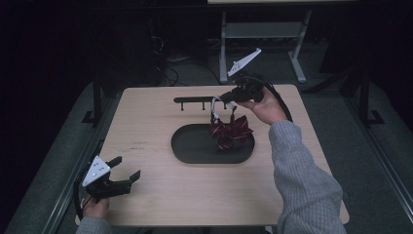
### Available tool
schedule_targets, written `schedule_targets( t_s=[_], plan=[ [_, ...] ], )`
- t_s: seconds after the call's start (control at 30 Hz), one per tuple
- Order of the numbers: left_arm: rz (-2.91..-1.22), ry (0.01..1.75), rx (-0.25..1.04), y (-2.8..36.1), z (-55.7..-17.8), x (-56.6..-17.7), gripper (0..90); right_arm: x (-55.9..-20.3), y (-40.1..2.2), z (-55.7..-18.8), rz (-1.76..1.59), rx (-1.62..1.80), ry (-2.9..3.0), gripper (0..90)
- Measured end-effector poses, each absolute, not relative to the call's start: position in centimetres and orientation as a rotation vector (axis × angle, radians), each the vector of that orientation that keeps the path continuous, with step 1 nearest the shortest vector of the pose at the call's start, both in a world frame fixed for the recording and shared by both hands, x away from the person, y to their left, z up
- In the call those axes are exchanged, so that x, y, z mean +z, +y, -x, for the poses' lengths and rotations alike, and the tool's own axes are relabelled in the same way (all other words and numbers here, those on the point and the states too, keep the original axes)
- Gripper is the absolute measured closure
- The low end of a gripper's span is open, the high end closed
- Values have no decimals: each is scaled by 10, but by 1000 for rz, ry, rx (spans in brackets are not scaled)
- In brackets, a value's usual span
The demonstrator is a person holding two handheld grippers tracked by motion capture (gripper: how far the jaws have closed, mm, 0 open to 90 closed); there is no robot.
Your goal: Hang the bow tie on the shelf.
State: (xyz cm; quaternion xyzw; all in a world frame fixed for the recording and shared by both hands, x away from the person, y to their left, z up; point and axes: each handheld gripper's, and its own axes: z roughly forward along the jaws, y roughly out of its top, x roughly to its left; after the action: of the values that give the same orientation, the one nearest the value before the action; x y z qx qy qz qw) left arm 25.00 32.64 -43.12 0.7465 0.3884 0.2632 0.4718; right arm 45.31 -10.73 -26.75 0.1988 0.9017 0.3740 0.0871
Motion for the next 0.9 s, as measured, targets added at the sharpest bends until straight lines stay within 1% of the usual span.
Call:
schedule_targets(
  t_s=[0.9],
  plan=[
    [-1824,950,643,326,-250,-432,129,-280,-119,-464,-677,1073,2688,880]
  ],
)
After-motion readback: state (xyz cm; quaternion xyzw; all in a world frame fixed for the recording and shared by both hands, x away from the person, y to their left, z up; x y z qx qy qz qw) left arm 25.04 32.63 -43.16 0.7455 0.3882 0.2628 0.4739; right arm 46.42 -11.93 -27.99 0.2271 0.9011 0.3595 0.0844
